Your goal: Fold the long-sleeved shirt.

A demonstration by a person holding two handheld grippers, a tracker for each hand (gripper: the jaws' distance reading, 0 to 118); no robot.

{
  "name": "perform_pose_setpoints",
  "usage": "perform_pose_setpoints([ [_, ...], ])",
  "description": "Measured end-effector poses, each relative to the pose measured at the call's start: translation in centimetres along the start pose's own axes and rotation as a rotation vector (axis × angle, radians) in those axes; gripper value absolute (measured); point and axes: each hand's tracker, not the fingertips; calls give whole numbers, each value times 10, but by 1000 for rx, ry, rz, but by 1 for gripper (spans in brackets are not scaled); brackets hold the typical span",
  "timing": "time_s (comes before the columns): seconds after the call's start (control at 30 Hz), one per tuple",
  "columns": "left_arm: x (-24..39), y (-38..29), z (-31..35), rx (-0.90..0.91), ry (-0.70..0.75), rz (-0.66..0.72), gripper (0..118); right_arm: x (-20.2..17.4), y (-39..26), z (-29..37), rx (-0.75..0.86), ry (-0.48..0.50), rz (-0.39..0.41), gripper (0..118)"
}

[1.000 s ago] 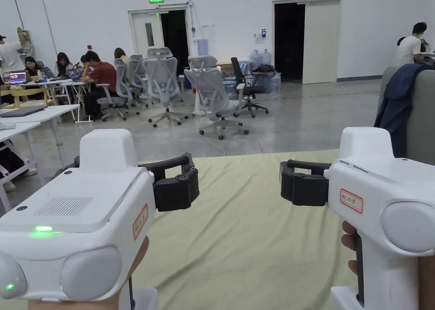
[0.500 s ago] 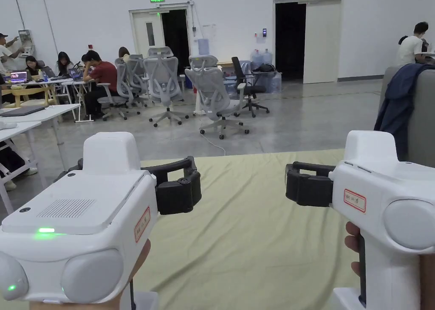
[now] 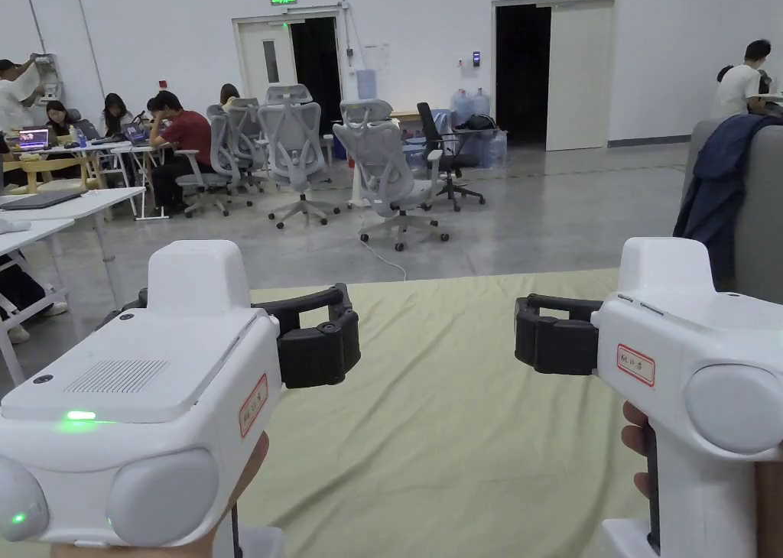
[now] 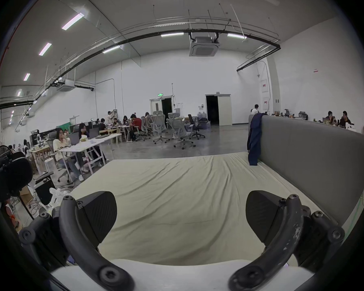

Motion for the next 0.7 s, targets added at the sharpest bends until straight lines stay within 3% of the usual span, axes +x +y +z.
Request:
perform_pose_setpoints([
  [0.7, 1, -1, -2, -5, -8, -3, 118, 4, 1, -3, -36, 44, -48, 118],
])
